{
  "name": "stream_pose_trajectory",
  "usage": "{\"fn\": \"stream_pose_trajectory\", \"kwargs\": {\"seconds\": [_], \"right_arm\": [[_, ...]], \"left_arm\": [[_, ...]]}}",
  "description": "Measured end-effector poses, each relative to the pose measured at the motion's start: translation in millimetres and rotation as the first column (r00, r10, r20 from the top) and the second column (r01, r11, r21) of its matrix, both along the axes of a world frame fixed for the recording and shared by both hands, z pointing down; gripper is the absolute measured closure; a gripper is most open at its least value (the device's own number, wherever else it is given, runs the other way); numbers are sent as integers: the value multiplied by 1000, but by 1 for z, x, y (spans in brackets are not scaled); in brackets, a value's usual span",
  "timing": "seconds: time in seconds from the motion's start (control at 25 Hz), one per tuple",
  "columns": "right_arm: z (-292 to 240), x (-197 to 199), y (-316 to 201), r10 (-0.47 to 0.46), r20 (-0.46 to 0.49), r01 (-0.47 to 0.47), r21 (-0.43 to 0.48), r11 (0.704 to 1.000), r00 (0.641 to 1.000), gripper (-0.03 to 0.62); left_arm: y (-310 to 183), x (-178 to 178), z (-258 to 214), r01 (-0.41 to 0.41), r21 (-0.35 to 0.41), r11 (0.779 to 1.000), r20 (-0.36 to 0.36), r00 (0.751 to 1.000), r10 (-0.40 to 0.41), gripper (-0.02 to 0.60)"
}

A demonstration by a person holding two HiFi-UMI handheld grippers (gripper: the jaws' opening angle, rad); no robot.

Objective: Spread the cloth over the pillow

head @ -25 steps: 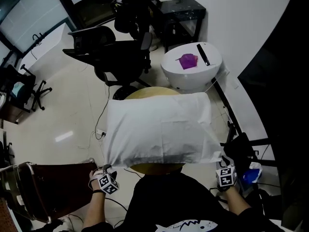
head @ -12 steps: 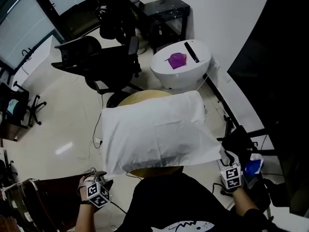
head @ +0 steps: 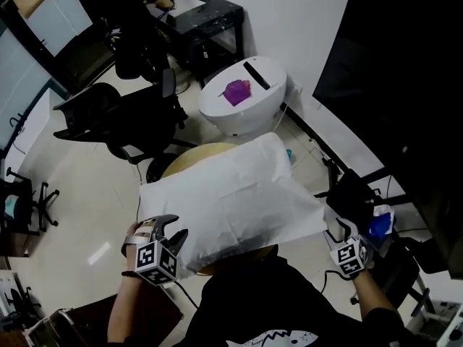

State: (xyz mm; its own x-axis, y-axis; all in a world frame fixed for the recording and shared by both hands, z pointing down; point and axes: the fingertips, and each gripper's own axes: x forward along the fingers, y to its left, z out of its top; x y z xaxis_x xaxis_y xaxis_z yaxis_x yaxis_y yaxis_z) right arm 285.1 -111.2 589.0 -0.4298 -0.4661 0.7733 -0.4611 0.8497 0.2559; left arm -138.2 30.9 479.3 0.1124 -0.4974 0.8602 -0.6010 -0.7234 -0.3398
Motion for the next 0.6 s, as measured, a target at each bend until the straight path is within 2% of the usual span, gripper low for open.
{"fn": "stream_pose_trajectory", "kwargs": {"seconds": [0.08,0.2,0.28,0.44,0.6], "right_arm": [[-2,2,1,7,-28,-6,18,1000,1000,376],[-5,4,5,11,-51,-9,36,999,999,376],[-11,4,9,5,-68,-2,51,999,998,376],[-22,11,12,19,-73,-13,79,997,997,376],[-37,12,0,89,46,-93,82,992,995,376]], "left_arm": [[-37,5,-8,-66,37,997,4,998,66,433],[-85,12,-12,-192,74,979,62,980,187,440],[-114,21,-17,-245,93,965,40,969,242,443],[-173,41,-32,-297,120,947,2,954,299,445],[-234,72,-38,-292,131,947,-59,952,302,451]]}}
